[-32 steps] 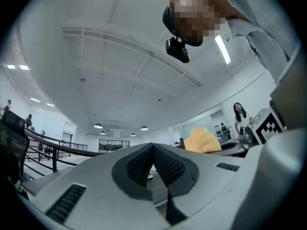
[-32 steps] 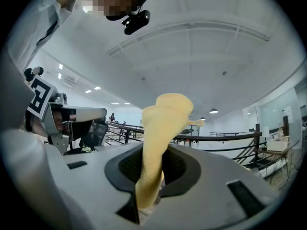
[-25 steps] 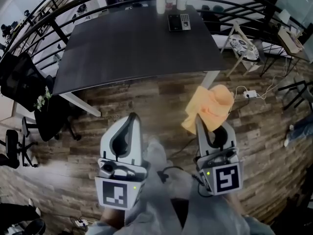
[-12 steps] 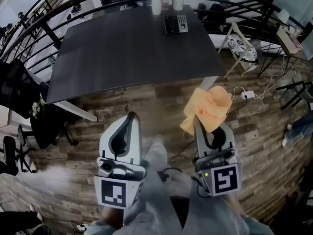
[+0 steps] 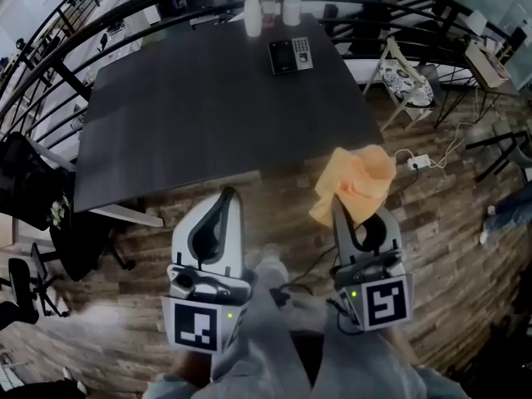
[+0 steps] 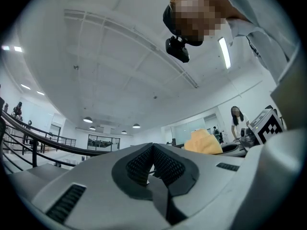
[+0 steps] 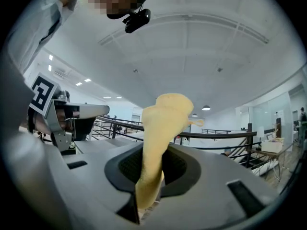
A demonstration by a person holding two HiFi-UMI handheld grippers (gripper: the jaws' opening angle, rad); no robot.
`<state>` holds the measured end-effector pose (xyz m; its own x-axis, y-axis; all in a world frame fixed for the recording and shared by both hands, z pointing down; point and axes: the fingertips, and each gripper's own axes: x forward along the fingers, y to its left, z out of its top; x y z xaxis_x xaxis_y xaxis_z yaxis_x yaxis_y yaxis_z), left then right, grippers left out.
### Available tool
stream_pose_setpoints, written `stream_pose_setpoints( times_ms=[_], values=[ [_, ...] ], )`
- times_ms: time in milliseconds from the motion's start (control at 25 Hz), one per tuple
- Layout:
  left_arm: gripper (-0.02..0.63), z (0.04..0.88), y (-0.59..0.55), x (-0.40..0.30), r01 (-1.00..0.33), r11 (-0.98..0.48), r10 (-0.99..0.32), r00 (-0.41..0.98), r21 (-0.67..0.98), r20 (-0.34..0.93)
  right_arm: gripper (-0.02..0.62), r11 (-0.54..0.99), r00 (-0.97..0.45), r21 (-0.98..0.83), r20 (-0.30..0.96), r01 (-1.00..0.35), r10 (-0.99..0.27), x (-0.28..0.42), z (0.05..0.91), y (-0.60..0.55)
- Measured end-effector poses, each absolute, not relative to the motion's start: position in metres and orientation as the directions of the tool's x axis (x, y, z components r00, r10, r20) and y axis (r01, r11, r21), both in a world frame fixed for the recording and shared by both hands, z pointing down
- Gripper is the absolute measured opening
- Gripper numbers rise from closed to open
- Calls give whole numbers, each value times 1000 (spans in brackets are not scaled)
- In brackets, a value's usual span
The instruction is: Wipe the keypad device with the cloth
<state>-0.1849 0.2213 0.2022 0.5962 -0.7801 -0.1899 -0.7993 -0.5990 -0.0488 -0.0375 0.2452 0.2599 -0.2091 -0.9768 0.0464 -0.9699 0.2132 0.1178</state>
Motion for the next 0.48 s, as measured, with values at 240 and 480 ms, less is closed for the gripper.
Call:
stream_pose_setpoints(
  times_ms=[240,480],
  values=[
    [12,204,174,-164,-759,-650,-742,646,-42,-179,69,147,-141,126,62,-981,-988,-17,258,209],
    [12,205,129,-148,-719,-695,-703,689,-35,-176,69,86,-78,135,62,-987,-995,-2,254,174]
  ],
)
